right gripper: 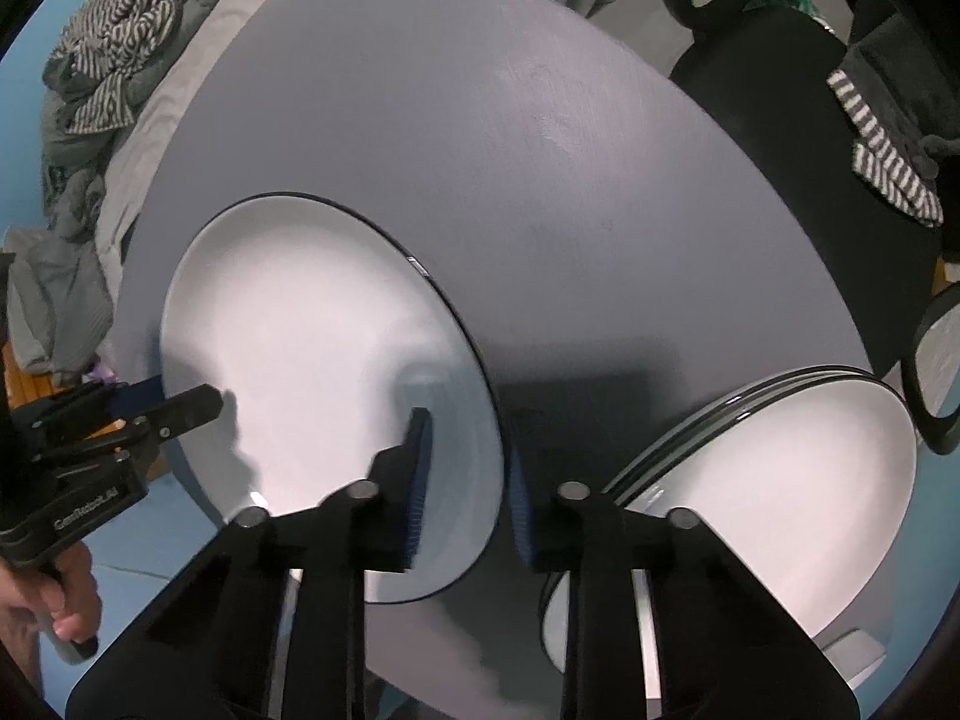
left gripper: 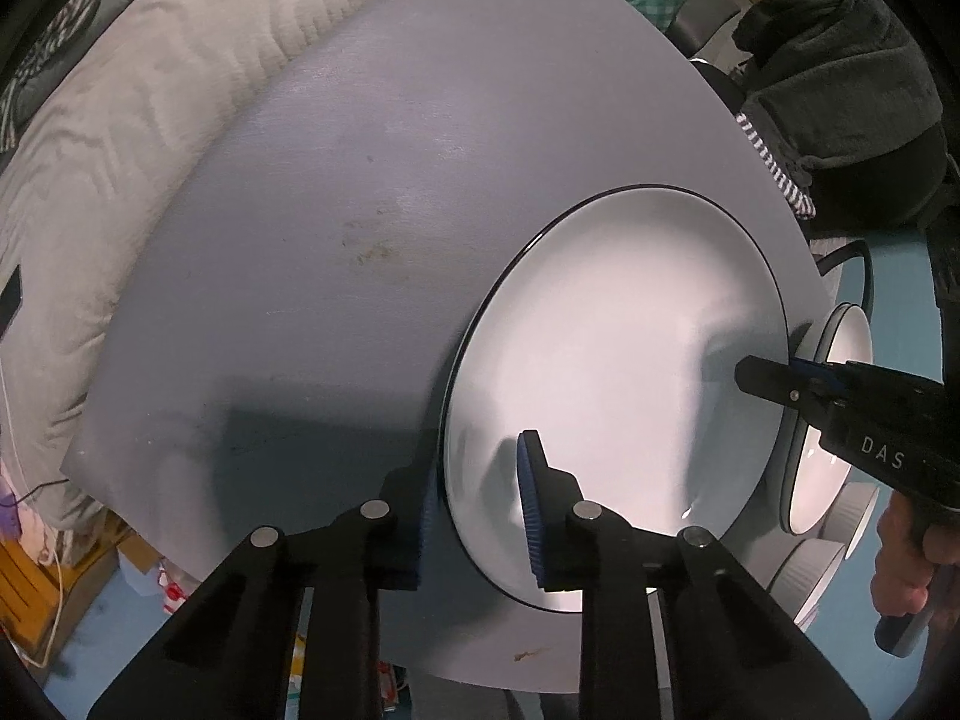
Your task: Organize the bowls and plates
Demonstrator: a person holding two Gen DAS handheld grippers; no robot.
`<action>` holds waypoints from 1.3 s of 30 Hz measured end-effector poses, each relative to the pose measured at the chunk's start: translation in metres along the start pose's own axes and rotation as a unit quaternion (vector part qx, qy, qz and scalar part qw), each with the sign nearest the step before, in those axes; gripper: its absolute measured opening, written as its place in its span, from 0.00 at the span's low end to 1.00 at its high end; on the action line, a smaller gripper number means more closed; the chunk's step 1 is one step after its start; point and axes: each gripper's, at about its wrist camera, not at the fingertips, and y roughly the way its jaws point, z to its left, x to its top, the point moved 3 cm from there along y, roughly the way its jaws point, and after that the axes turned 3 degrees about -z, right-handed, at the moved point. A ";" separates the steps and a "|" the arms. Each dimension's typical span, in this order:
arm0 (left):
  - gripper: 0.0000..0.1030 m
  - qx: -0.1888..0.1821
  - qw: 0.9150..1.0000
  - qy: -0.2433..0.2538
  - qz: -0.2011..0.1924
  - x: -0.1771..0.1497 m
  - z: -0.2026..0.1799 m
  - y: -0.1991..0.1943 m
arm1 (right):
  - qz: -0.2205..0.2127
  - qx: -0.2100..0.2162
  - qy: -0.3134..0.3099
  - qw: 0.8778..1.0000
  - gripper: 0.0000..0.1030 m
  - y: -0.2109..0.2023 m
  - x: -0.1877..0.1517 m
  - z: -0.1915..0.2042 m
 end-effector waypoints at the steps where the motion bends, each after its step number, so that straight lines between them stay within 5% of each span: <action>1: 0.20 -0.002 1.000 -0.002 0.001 0.000 0.002 0.000 | -0.002 0.003 0.004 1.000 0.13 0.000 0.000 -0.002; 8: 0.11 -0.004 1.000 -0.006 0.002 0.000 0.005 0.002 | -0.008 0.010 0.011 1.000 0.11 -0.001 -0.001 -0.007; 39: 0.11 -0.005 1.000 0.025 -0.001 -0.010 -0.012 -0.013 | -0.018 -0.010 0.057 0.998 0.12 -0.020 -0.017 -0.008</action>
